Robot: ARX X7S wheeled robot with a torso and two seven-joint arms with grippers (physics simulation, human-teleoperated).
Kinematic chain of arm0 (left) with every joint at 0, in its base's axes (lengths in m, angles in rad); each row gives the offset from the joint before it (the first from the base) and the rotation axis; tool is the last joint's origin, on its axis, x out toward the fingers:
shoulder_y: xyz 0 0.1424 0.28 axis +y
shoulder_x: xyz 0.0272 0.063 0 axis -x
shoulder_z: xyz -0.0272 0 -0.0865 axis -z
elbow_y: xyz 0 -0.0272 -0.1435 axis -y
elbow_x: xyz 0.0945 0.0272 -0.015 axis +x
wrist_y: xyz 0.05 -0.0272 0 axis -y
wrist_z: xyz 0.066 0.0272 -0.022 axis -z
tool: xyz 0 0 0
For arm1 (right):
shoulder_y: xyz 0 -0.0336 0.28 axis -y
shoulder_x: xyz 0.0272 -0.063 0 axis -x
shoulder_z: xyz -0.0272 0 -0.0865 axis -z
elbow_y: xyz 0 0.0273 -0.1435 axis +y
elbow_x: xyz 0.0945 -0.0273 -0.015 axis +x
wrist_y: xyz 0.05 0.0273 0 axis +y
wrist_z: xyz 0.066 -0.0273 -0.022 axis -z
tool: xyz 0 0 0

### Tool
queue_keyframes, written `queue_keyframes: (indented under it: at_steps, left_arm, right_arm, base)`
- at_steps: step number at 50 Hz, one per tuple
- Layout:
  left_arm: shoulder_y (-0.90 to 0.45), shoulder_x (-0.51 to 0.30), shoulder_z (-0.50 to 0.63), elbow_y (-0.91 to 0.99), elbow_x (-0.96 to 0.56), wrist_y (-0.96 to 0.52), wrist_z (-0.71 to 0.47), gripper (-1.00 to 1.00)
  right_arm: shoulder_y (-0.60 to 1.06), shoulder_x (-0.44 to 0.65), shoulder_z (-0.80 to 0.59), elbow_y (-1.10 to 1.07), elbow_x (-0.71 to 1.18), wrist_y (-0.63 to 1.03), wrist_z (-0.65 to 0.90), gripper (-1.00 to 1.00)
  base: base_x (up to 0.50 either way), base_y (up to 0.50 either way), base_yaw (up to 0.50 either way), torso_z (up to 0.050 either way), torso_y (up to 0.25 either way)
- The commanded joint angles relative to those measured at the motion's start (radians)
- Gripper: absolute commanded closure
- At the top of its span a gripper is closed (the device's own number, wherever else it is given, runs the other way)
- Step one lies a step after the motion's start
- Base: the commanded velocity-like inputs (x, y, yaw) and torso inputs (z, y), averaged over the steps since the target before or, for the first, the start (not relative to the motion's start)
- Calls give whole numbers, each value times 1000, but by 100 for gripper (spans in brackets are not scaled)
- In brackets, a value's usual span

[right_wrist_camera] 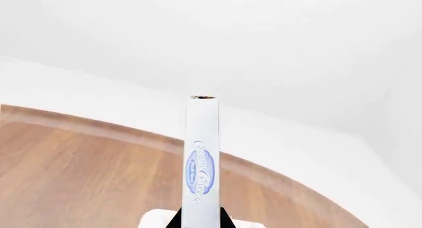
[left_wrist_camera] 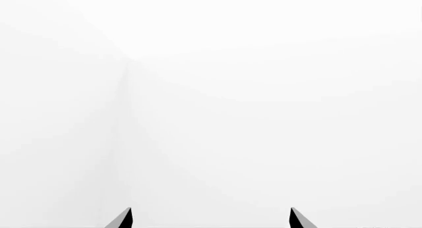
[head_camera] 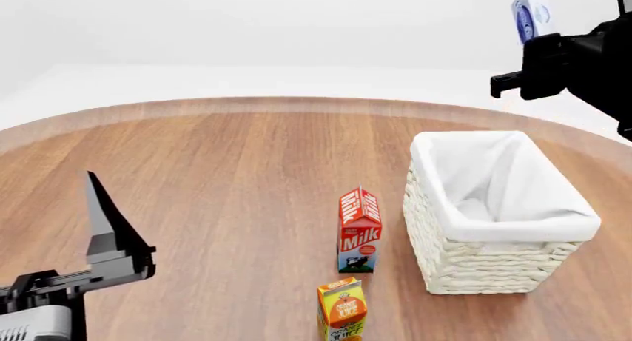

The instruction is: Pick up the cream cheese box and the butter, and put them in the basket.

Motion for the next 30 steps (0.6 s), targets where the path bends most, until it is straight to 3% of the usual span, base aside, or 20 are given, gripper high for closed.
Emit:
queue_keyframes:
  at_steps: [1,30]
  left_arm:
    - [2,18,-16,-5,16,0,23,-100]
    - [2,14,-7,-7,19,-2,15,-100]
  right_arm:
    - [-9,-78,-87,150,-168,-26,-147,100]
    - [-131,-69,-146,287,-238,-103,-209,100]
  base:
    - [0,0,0,0,0]
    - [0,0,0,0,1]
